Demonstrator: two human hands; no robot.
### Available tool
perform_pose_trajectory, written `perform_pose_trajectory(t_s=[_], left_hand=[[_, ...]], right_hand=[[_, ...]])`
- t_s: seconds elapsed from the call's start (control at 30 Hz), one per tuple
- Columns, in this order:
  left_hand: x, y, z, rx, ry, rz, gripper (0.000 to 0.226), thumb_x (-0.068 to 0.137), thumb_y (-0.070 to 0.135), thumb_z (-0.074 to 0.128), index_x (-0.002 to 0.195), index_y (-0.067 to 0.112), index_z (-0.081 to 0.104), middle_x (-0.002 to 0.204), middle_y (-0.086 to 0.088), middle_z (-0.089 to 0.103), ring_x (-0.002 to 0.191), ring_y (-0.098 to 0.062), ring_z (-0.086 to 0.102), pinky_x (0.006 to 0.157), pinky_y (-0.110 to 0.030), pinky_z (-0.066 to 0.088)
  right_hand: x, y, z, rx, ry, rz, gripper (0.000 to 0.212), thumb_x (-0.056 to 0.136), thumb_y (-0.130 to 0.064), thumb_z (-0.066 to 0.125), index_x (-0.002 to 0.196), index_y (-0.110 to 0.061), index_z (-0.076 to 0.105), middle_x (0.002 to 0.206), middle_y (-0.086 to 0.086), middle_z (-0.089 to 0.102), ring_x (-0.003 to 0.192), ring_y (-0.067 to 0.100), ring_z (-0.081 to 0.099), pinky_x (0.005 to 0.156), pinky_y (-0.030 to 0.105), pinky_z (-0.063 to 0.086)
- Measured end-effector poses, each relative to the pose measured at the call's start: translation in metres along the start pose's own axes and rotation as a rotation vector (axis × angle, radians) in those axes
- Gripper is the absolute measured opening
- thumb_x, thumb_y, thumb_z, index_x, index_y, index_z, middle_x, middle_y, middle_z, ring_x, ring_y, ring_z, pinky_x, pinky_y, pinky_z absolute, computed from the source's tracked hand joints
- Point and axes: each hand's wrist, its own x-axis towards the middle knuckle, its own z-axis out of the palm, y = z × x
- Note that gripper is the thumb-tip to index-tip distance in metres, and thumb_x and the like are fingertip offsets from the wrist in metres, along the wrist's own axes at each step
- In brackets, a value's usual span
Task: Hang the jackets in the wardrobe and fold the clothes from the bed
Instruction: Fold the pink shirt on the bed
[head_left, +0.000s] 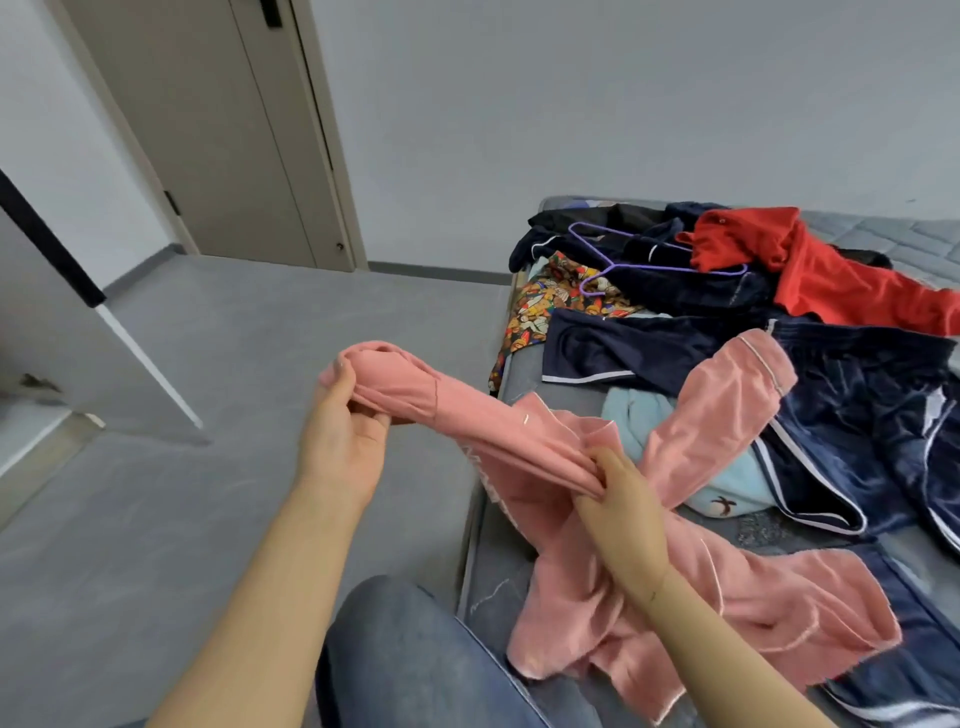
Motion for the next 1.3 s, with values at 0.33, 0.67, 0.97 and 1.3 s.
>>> perform_pose_trajectory(t_s=[0.33,0.67,0.97,1.3], left_hand=[[-0.046,0.062,0.012,-0.076,0.031,0.270,0.049,0.103,0.037,0.041,0.143,0.009,0.040,0.131,-0.012,0.058,0.120,-0.025,0.058,0.095,-0.038,0.049],[-0.030,0.103,0.117,-0.082,-0.189,0.403,0.031,0.102,0.033,0.047,0.123,0.012,0.055,0.111,-0.007,0.062,0.100,-0.017,0.062,0.084,-0.032,0.055],[0.055,-0.069,0.157,0.516,-0.483,-0.304,0.043,0.099,0.007,0.050,0.141,0.009,0.039,0.125,-0.011,0.064,0.114,-0.022,0.063,0.094,-0.031,0.050],[-0.057,-0.176,-0.032,1.420,-0.150,-0.264,0.029,0.076,0.034,0.080,0.073,0.020,0.054,0.059,0.010,0.057,0.062,-0.009,0.053,0.059,-0.026,0.038]], right_hand=[[-0.005,-0.074,-0.037,0.689,-0.491,0.209,0.027,0.100,-0.018,0.052,0.086,-0.024,0.074,0.085,-0.004,0.076,0.077,0.004,0.068,0.072,0.021,0.056],[0.039,-0.107,-0.104,0.972,-0.693,0.351,0.027,0.084,-0.010,0.065,0.109,-0.005,0.073,0.102,0.018,0.073,0.093,0.030,0.071,0.078,0.041,0.059],[0.153,0.019,-0.150,-0.280,-0.206,0.266,0.068,0.090,-0.035,0.064,0.147,-0.015,0.035,0.141,0.020,0.043,0.131,0.038,0.041,0.107,0.042,0.035],[-0.045,0.092,-0.012,-0.162,-0.067,0.163,0.049,0.075,-0.009,0.072,0.123,-0.011,0.062,0.128,0.010,0.053,0.119,0.031,0.048,0.099,0.038,0.041]])
